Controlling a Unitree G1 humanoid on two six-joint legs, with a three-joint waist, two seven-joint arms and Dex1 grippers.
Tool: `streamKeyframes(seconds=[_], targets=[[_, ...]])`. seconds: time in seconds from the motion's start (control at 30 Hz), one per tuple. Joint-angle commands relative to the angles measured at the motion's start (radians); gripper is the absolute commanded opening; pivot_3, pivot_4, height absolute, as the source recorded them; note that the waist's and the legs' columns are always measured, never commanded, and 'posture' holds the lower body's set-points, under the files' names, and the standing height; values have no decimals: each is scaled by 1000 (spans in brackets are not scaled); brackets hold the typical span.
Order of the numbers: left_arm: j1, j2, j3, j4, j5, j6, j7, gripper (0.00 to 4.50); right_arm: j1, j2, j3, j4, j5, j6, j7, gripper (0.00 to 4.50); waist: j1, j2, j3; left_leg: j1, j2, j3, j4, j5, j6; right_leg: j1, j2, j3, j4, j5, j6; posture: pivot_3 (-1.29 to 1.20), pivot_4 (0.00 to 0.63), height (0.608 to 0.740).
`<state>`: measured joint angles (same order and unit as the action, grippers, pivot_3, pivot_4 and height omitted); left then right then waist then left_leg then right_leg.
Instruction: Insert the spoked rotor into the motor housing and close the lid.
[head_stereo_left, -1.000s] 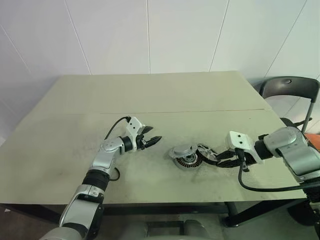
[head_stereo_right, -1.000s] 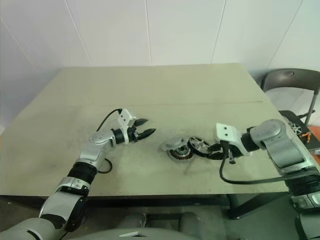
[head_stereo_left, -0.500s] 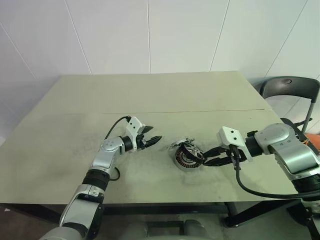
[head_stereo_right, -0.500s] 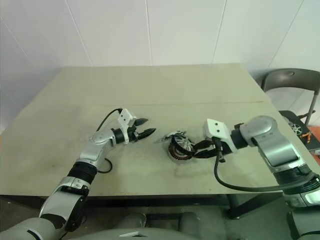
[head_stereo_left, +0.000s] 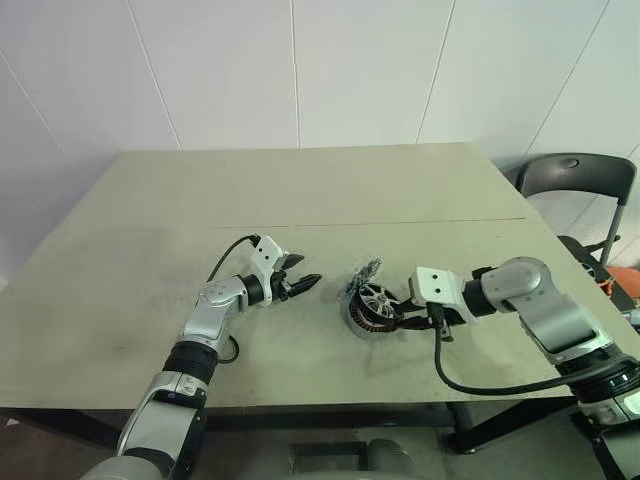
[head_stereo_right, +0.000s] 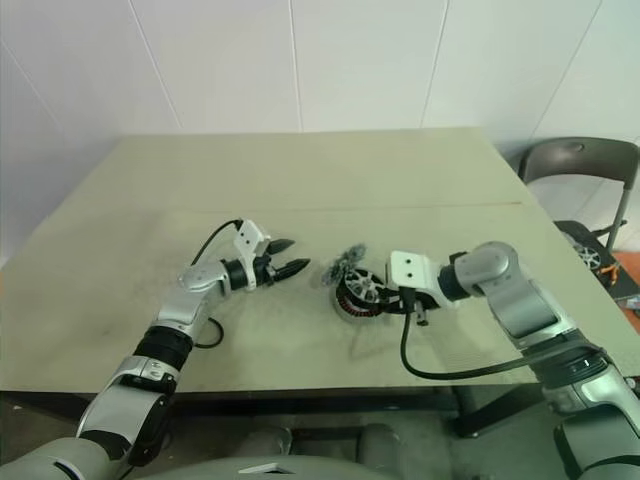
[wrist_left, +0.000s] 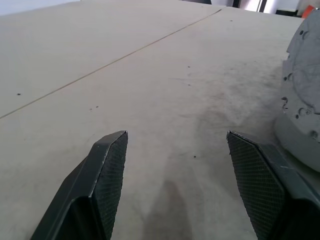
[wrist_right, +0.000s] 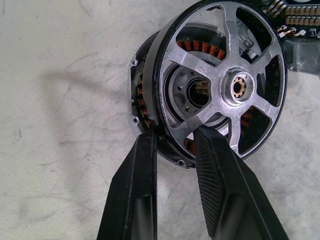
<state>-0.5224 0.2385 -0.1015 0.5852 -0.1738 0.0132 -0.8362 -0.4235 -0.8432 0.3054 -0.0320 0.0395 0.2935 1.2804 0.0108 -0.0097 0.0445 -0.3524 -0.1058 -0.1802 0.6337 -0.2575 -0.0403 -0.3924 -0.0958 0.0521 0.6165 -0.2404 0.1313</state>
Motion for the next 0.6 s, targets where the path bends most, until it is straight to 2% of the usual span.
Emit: streamKeyframes(seconds=[0.03,0.2,0.33,0.43,0.6], targets=[[-8,8,11,-37,1,-5,-1,3374,-8,-3,11,23,-47,-17,-29,719,1,0,0,1,0,0,0,0,0,1,0,0,0,0,0,0,0,740],[-5,8,8,-41,2,-3,-2,3374,38,-35,35,-23,-53,8,19,719,4,-1,0,2,0,0,1,0,0,3,0,0,0,0,0,0,0,740],[-3,8,6,-43,4,0,-2,3374,50,-58,85,-9,-139,-18,2,719,5,-3,-2,2,0,0,-1,0,0,3,0,0,-2,0,0,0,0,740],[-4,9,6,-43,4,0,-2,3374,52,-46,88,-40,-119,-2,16,719,6,-5,-3,2,0,0,0,0,0,3,0,0,-2,0,0,0,0,740],[-6,10,7,-43,5,1,1,3374,18,-30,74,-18,-124,10,5,2326,4,-5,-3,2,0,0,0,0,0,4,-1,0,-2,-2,-3,0,0,740]])
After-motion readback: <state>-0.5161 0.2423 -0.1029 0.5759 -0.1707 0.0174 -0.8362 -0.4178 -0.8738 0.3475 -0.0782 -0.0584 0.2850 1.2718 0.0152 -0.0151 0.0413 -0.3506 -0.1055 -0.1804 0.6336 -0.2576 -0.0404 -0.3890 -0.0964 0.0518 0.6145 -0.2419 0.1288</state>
